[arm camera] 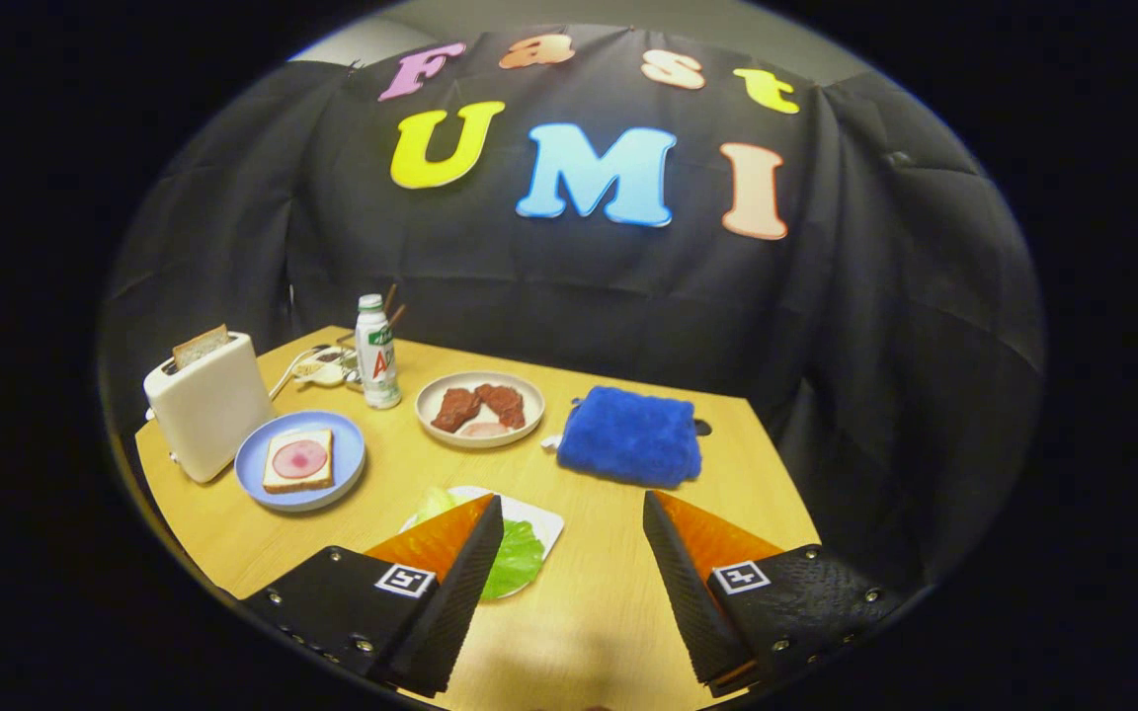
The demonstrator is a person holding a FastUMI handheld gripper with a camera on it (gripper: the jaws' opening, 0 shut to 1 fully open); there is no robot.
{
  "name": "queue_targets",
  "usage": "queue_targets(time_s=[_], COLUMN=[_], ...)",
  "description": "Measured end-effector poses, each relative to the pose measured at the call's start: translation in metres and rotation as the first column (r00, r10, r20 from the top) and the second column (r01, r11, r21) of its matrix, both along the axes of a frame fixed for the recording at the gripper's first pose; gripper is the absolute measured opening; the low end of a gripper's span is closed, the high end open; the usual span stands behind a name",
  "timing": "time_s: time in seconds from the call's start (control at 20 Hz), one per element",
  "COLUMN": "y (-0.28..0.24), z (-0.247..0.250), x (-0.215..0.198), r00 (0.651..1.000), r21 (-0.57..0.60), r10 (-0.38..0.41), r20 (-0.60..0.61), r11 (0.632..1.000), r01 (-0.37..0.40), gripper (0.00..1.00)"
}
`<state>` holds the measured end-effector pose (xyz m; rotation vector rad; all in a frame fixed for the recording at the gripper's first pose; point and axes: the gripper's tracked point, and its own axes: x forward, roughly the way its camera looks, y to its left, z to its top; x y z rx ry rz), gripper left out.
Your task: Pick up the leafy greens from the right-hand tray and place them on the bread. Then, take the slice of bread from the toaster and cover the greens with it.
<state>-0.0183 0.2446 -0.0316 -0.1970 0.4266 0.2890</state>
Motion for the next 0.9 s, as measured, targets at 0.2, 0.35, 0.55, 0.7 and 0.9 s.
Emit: queue_targets(time_s=[0.2, 0.35, 0.55, 0.7, 0.9], y=[0.030, 0.043, 0.055, 0.066, 0.074], z=[-0.028, -0.058, -0.092, -0.108, -0.125], x=[0.011, 0.019, 0.025, 0.027, 0.028], r00=[0.983, 0.955, 0.912, 0.881, 0.847], r21=[-0.026, -0.097, -0.162, -0.136, -0.140], r10=[0.050, 0.063, 0.059, 0.040, 0.013], r20=[-0.175, -0.288, -0.406, -0.471, -0.531], r11=[0.998, 0.991, 0.978, 0.984, 0.985], r01=[-0.055, -0.095, -0.135, -0.118, -0.103], gripper=[0.87, 0.87, 0.87, 0.87, 0.87])
